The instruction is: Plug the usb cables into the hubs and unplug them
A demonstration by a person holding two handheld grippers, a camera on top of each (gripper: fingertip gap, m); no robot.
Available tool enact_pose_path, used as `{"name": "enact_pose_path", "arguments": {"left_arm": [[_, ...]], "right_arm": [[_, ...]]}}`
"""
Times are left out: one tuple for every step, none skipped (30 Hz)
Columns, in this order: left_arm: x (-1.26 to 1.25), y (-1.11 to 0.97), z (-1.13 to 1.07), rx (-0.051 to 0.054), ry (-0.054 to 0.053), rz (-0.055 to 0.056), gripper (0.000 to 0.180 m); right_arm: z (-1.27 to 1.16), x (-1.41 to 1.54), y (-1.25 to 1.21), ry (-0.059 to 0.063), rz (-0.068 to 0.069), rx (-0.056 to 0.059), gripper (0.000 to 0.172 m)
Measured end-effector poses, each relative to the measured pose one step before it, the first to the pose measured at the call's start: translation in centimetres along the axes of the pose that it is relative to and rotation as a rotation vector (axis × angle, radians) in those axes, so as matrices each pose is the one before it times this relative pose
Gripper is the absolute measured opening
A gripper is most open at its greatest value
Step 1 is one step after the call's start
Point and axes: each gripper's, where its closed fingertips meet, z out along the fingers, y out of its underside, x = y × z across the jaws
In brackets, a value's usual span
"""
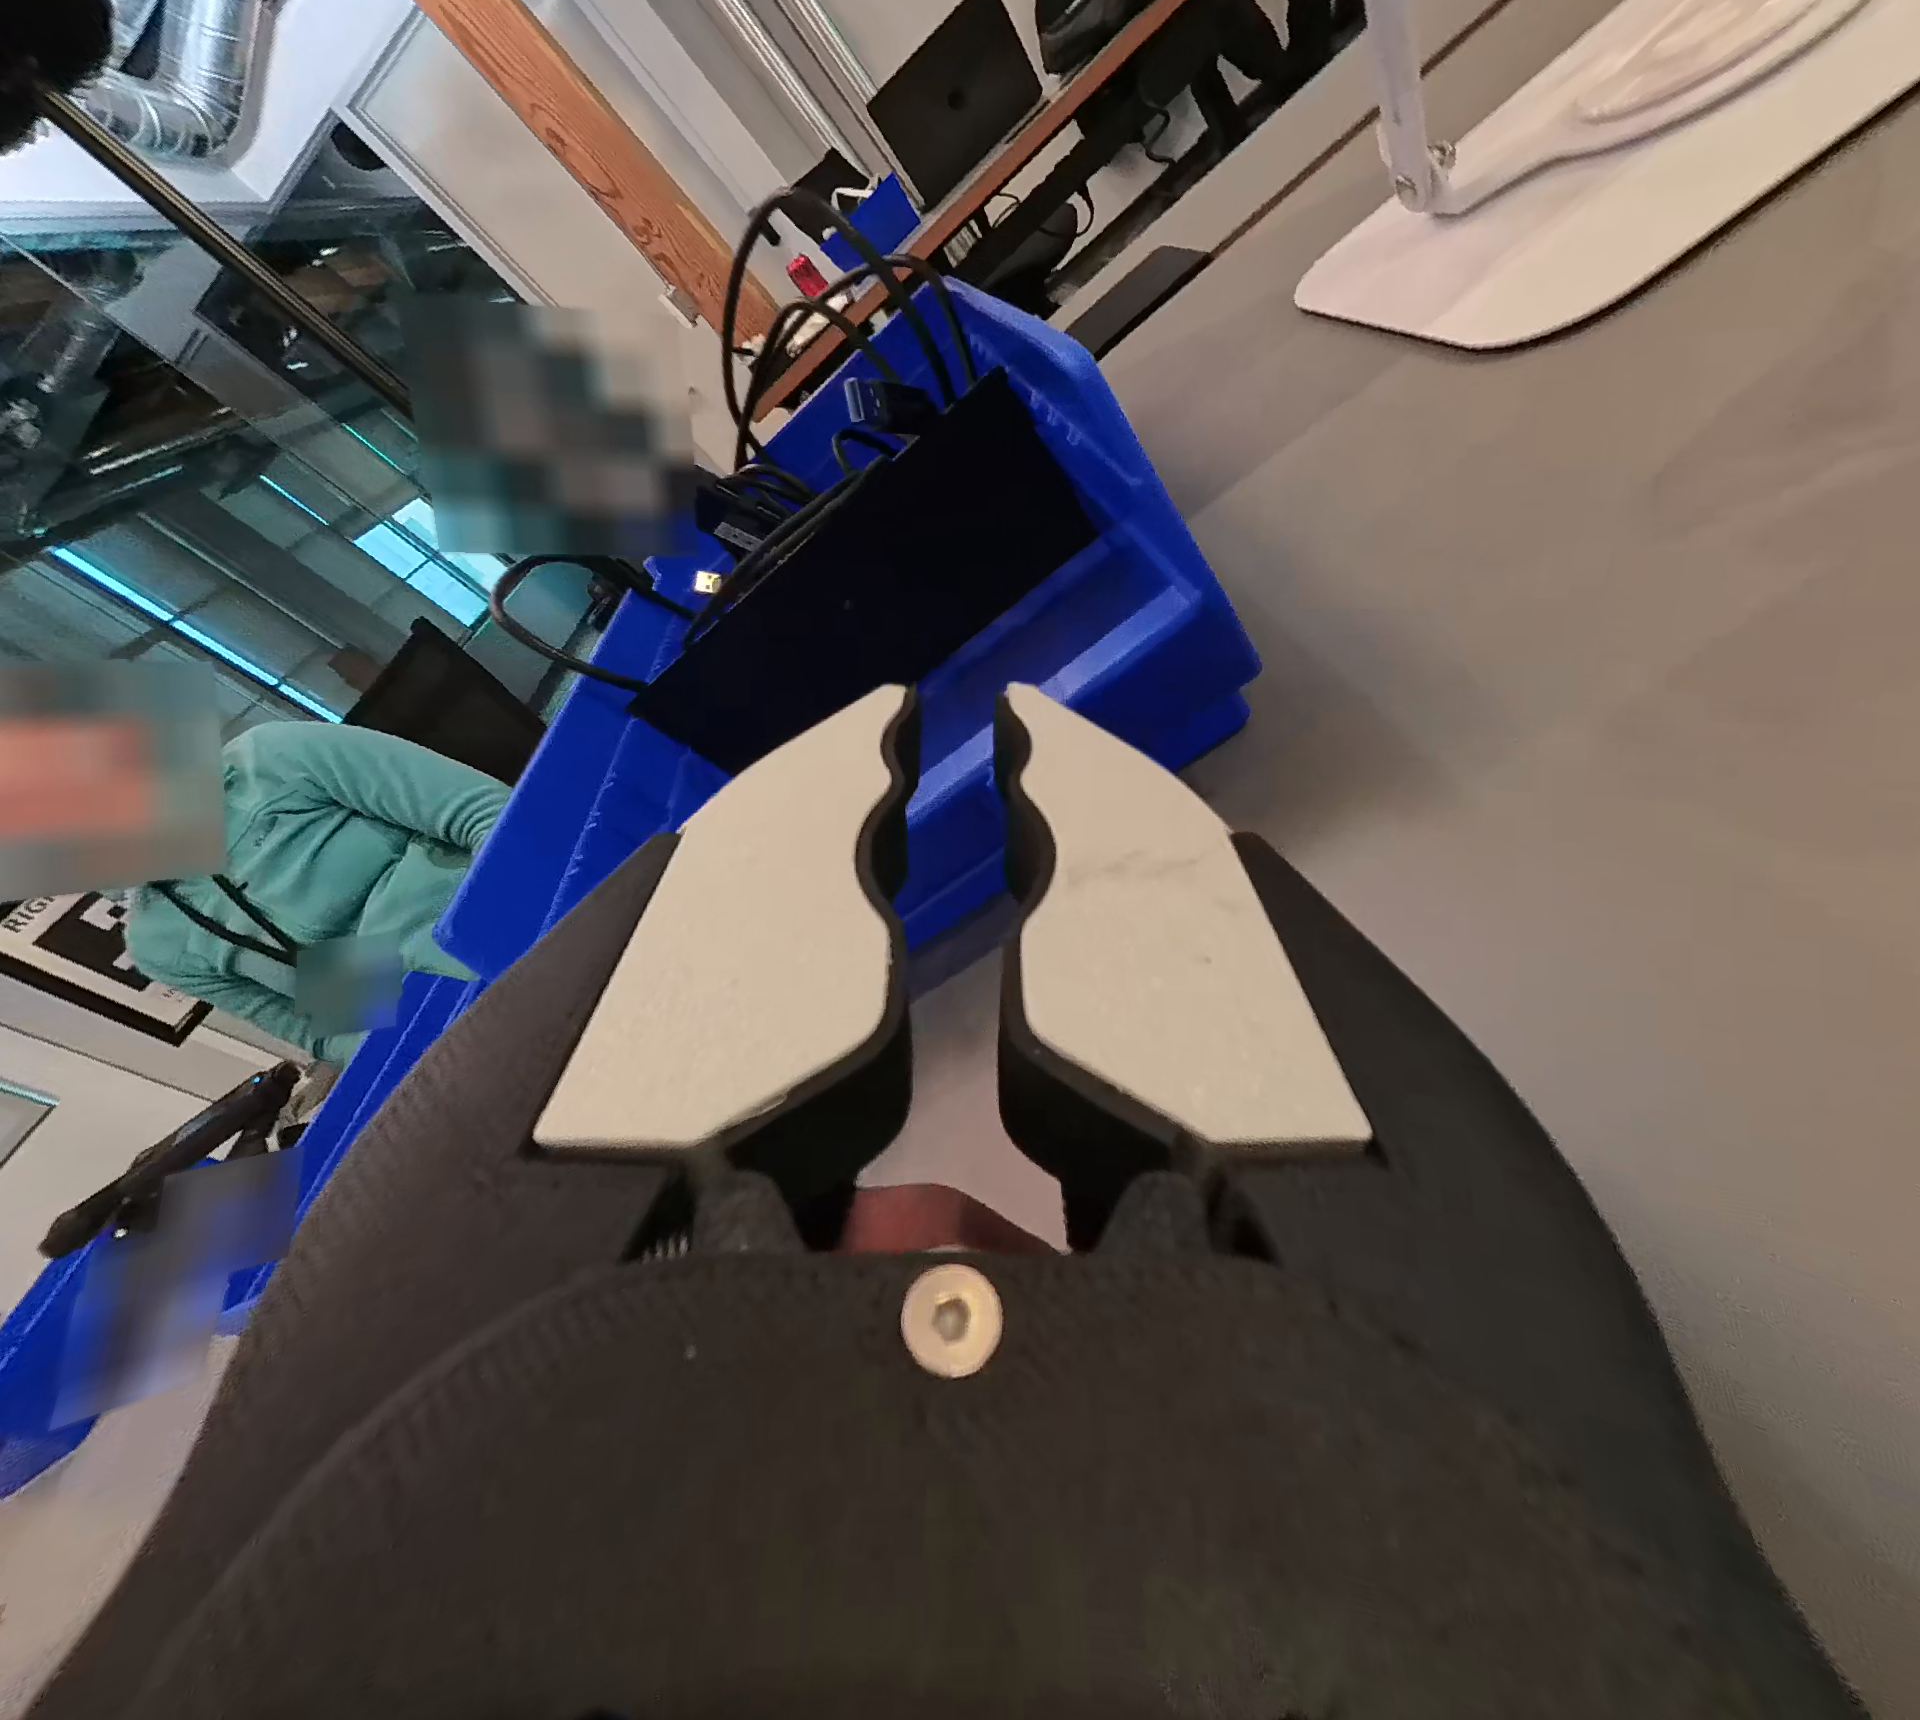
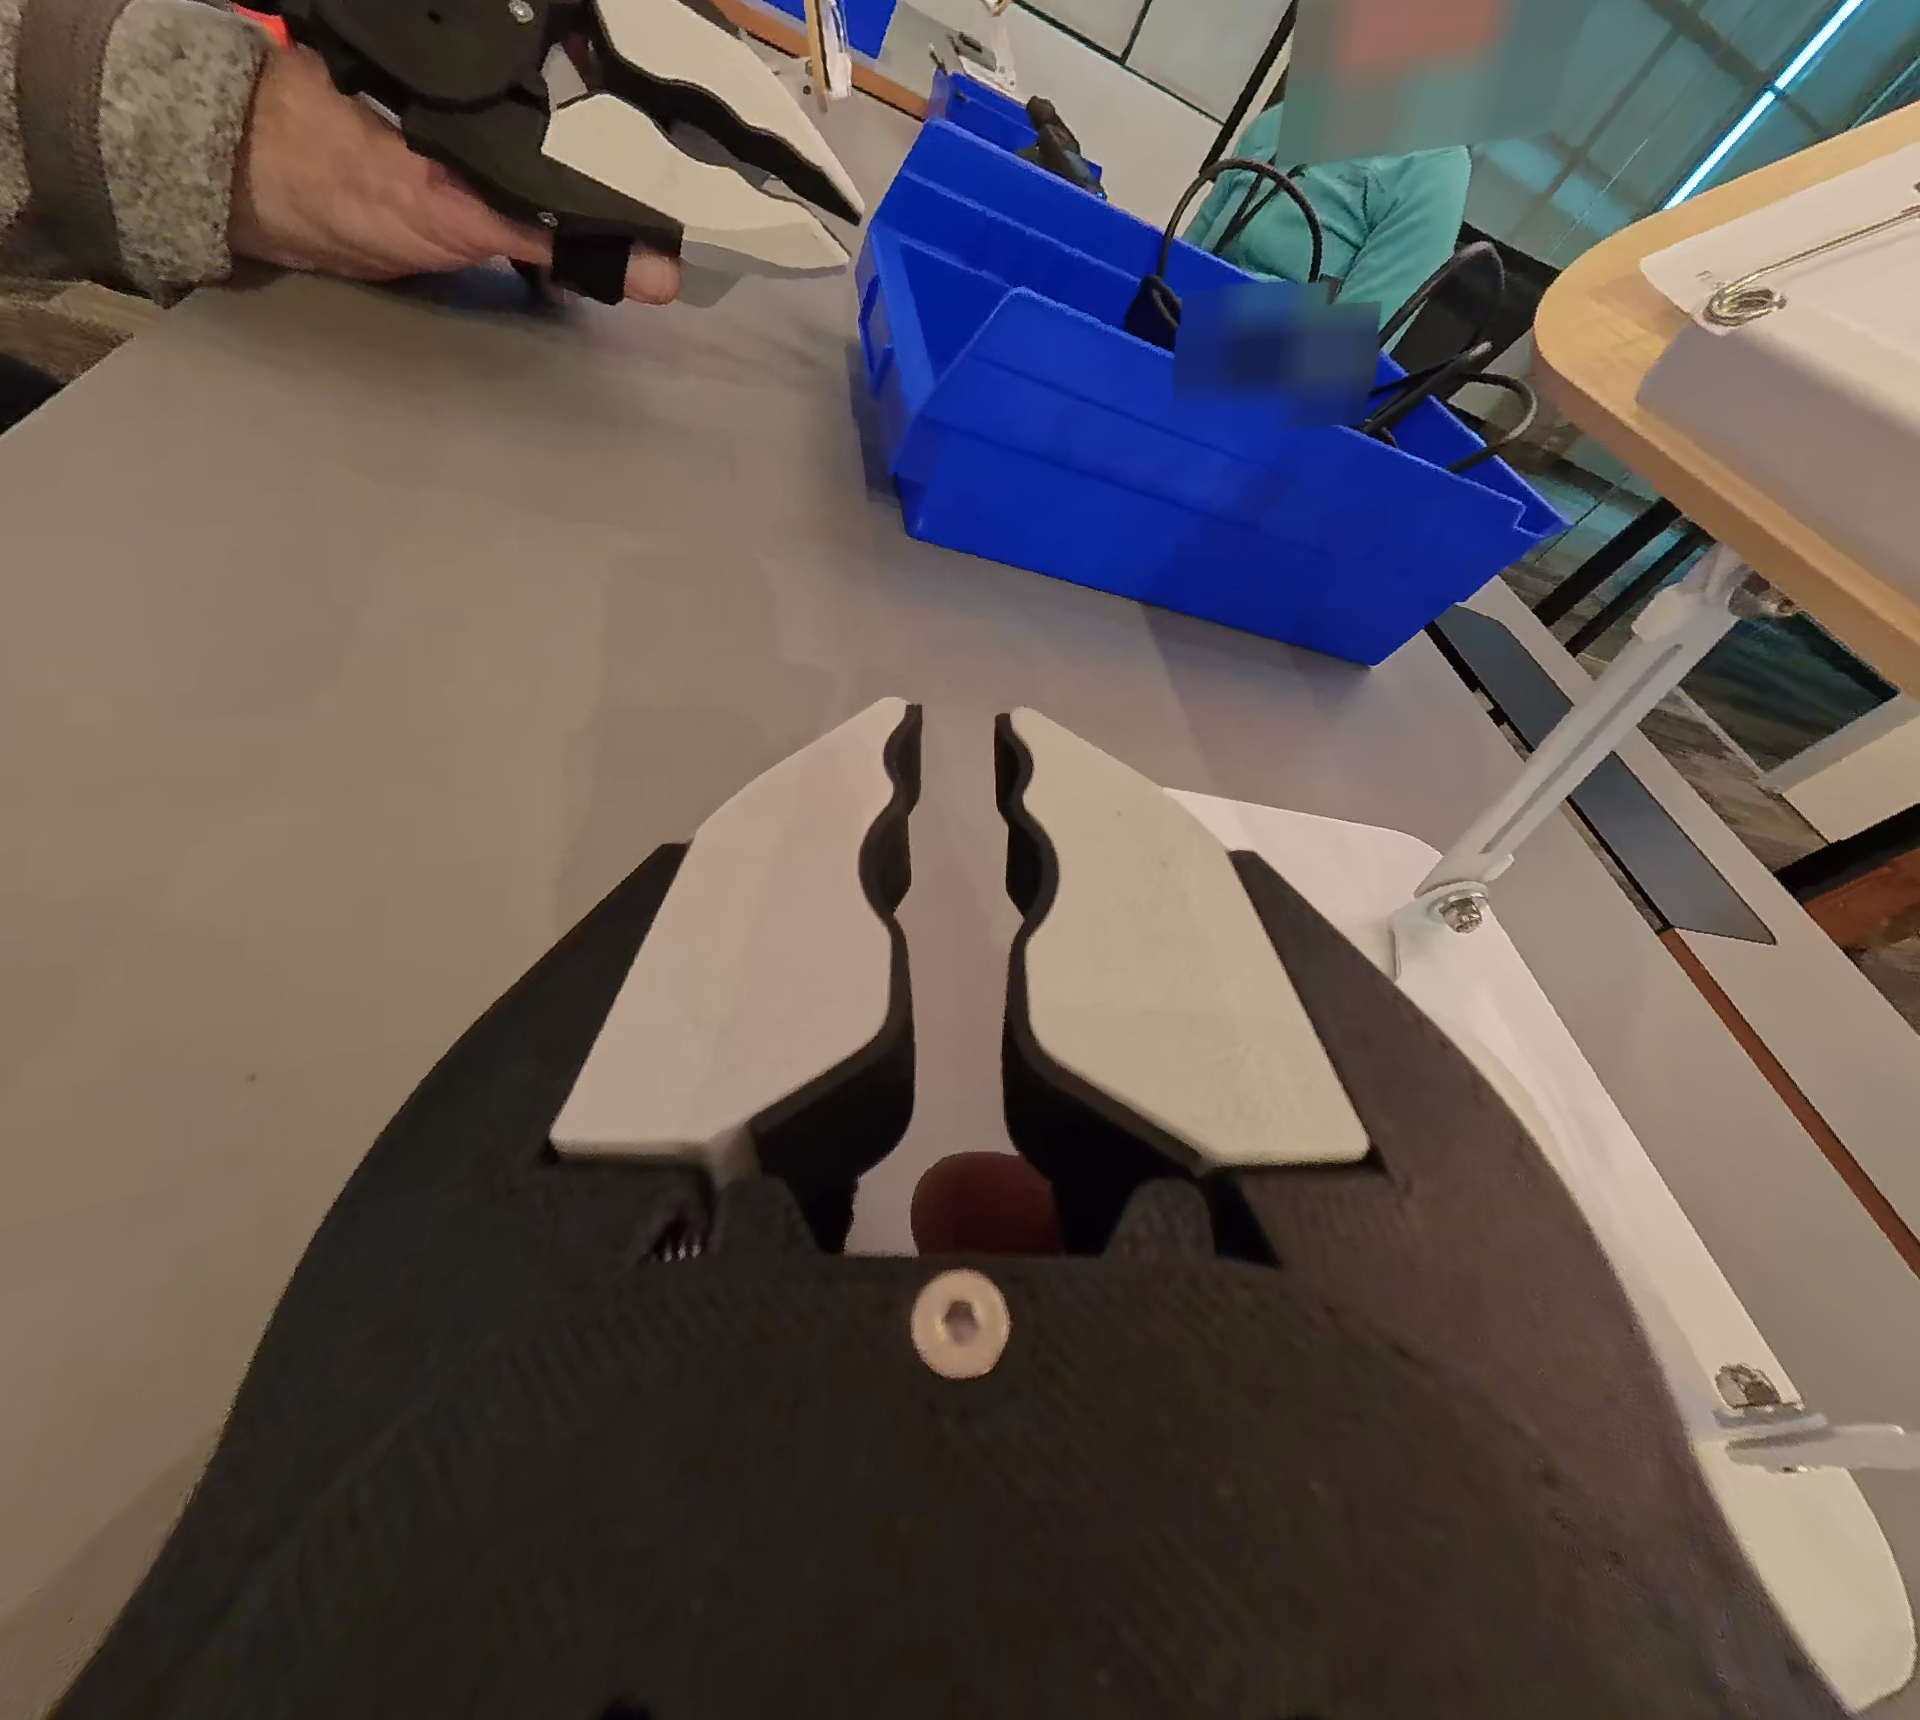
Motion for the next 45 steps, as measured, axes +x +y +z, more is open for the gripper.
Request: {"name": "enact_pose_path", "arguments": {"left_arm": [[-0.159, -0.198, -0.137, 0.0122, -0.0055, -0.0083, 0.011], [-0.272, -0.251, -0.212, 0.0146, -0.0137, -0.0053, 0.009], [-0.35, -0.344, -0.305, 0.0203, -0.0178, -0.0077, 0.006], [-0.386, -0.393, -0.344, 0.024, -0.0178, -0.0119, 0.003], [-0.395, -0.336, -0.404, 0.0191, -0.0166, -0.011, 0.0], [-0.44, -0.255, -0.482, 0.0137, -0.0177, -0.0149, 0.0], [-0.351, -0.119, -0.546, 0.0094, -0.0082, -0.0256, 0.0], [-0.332, 0.065, -0.678, 0.0046, -0.0064, -0.0283, 0.0], [-0.495, 0.057, -0.804, 0.0026, -0.0137, -0.0307, 0.0], [-0.594, 0.027, -0.873, 0.0001, -0.0131, -0.0393, 0.0], [-0.53, 0.04, -0.901, -0.0029, -0.0013, -0.0391, 0.0], [-0.53, 0.073, -0.973, -0.0085, -0.0004, -0.0248, 0.0], [-0.669, 0.144, -1.05, -0.0117, -0.0136, -0.0084, 0.0], [-0.593, 0.323, -1.056, -0.0226, -0.0114, -0.0016, 0.0], [-0.527, 0.522, -1.085, -0.0328, -0.0073, 0.0079, 0.0], [-0.747, 0.695, -1.108, -0.0407, -0.0221, 0.018, 0.0], [-0.849, 0.719, -1.132, -0.0359, -0.0266, 0.012, 0.0], [-0.822, 0.67, -1.137, -0.0242, -0.021, -0.0075, 0.0], [-0.761, 0.722, -1.072, -0.0241, -0.0146, -0.0144, 0.0], [-0.74, 0.803, -0.999, -0.0262, -0.0149, -0.0081, 0.0], [-0.739, 0.742, -0.98, -0.0181, -0.0188, 0.0019, 0.0], [-0.746, 0.794, -0.927, -0.0216, -0.0254, 0.0128, 0.0], [-0.618, 0.814, -0.858, -0.0231, -0.0176, 0.0149, 0.0], [-0.431, 0.66, -0.862, -0.0119, -0.0051, -0.002, 0.0], [-0.246, 0.464, -0.883, 0.0006, 0.0057, -0.0127, 0.0], [-0.183, 0.402, -0.855, -0.0013, 0.0067, -0.0079, 0.0], [-0.215, 0.419, -0.814, -0.008, 0.0012, 0.0012, 0.0], [-0.301, 0.349, -0.801, -0.0076, -0.0053, 0.0061, 0.0], [-0.273, 0.268, -0.799, -0.0012, -0.0031, 0.0024, 0.001], [-0.17, 0.229, -0.794, 0.0016, 0.0039, -0.0075, 0.001], [-0.161, 0.417, -0.719, -0.0084, 0.003, -0.0145, 0.001], [-0.201, 0.536, -0.637, -0.0136, 0.0005, -0.0175, 0.002], [-0.207, 0.503, -0.625, -0.0092, -0.0008, -0.0222, 0.004], [-0.181, 0.354, -0.626, 0.0032, -0.0009, -0.0282, 0.005], [-0.111, 0.312, -0.549, 0.0072, 0.0008, -0.0276, 0.005], [-0.087, 0.466, -0.357, -0.0043, 0.0007, -0.0119, 0.005], [-0.105, 0.524, -0.168, -0.0129, -0.0021, 0.0089, 0.005], [-0.142, 0.361, -0.035, -0.0077, -0.0033, 0.0148, 0.005], [-0.051, 0.149, 0.065, -0.001, 0.0052, 0.005, 0.006], [-0.032, 0.053, 0.099, 0.0025, 0.0087, -0.0054, 0.006], [-0.081, 0.0, 0.078, 0.0053, 0.0055, -0.0086, 0.006], [-0.115, -0.02, 0.048, 0.0073, 0.0025, -0.0045, 0.006], [-0.117, 0.07, 0.085, 0.0032, 0.001, -0.0011, 0.006], [-0.082, 0.194, 0.167, -0.002, 0.0022, -0.0084, 0.006], [-0.006, 0.193, 0.222, 0.0003, 0.0062, -0.0194, 0.006]], "right_arm": [[0.105, -0.015, -0.148, 0.0017, 0.0014, 0.0059, 0.012], [0.157, -0.109, -0.19, 0.0005, -0.0043, 0.005, 0.012], [0.193, -0.183, -0.181, 0.0006, -0.0134, 0.0011, 0.011], [0.237, -0.29, -0.213, -0.0014, -0.0181, -0.0002, 0.01], [0.244, -0.38, -0.345, -0.0048, -0.0149, 0.0047, 0.007], [0.29, -0.416, -0.485, -0.0049, -0.0086, 0.0118, 0.006], [0.387, -0.457, -0.574, -0.0065, -0.0018, 0.0158, 0.006], [0.496, -0.495, -0.612, -0.0093, 0.0039, 0.0163, 0.006], [0.582, -0.53, -0.683, -0.0106, 0.0058, 0.0185, 0.005], [0.666, -0.658, -0.674, -0.0151, 0.0016, 0.0173, 0.002], [0.742, -0.781, -0.585, -0.0183, -0.0066, 0.0106, 0.002], [0.771, -0.804, -0.489, -0.0172, -0.0146, 0.0048, 0.001], [0.774, -0.779, -0.47, -0.015, -0.0171, 0.004, 0.0], [0.74, -0.681, -0.514, -0.0128, -0.0122, 0.0065, 0.0], [0.682, -0.558, -0.595, -0.0099, -0.0045, 0.0111, 0.0], [0.638, -0.456, -0.666, -0.0064, 0.0013, 0.0154, 0.0], [0.634, -0.372, -0.63, -0.0022, 0.0027, 0.0149, 0.0], [0.639, -0.344, -0.559, -0.0003, -0.0009, 0.0116, 0.0], [0.671, -0.324, -0.493, 0.0007, -0.0038, 0.0087, 0.0], [0.692, -0.327, -0.483, 0.0, -0.0028, 0.0085, 0.0], [0.678, -0.294, -0.528, 0.0004, 0.0011, 0.0113, 0.0], [0.675, -0.247, -0.585, 0.0018, 0.0081, 0.0144, 0.0], [0.653, -0.234, -0.621, 0.0016, 0.0121, 0.0166, 0.0], [0.648, -0.281, -0.658, 0.0012, 0.0106, 0.0168, 0.0], [0.649, -0.359, -0.671, -0.0003, 0.0076, 0.0168, 0.0], [0.663, -0.473, -0.677, -0.0038, 0.0072, 0.0156, 0.0], [0.67, -0.562, -0.677, -0.007, 0.0091, 0.0161, 0.0], [0.668, -0.664, -0.673, -0.0107, 0.0109, 0.017, 0.0], [0.676, -0.721, -0.638, -0.0125, 0.0101, 0.0157, 0.0], [0.646, -0.718, -0.646, -0.0116, 0.0091, 0.016, 0.0], [0.647, -0.705, -0.659, -0.0117, 0.012, 0.0197, 0.0], [0.652, -0.67, -0.616, -0.0105, 0.0196, 0.0213, 0.001], [0.672, -0.6, -0.504, -0.009, 0.0281, 0.0199, 0.001], [0.695, -0.576, -0.386, -0.0084, 0.034, 0.0196, 0.002], [0.678, -0.51, -0.29, -0.0086, 0.0388, 0.0215, 0.002], [0.633, -0.386, -0.18, -0.0066, 0.0367, 0.0198, 0.003], [0.538, -0.178, -0.116, 0.0009, 0.0267, 0.0167, 0.002], [0.421, -0.009, -0.027, 0.0084, 0.0169, 0.0143, 0.003], [0.324, 0.057, 0.107, 0.0084, 0.0188, 0.0096, 0.002], [0.211, -0.01, 0.226, 0.0022, 0.0207, 0.0038, 0.003], [0.119, -0.099, 0.351, -0.0019, 0.0076, -0.0047, 0.003], [0.016, -0.026, 0.442, 0.0042, -0.0081, -0.0129, 0.003], [-0.087, 0.061, 0.348, 0.009, -0.0099, -0.0097, 0.003], [-0.119, 0.114, 0.215, 0.0089, 0.0014, -0.0011, 0.003], [-0.102, 0.124, 0.157, 0.0067, 0.0138, 0.0031, 0.003]]}}
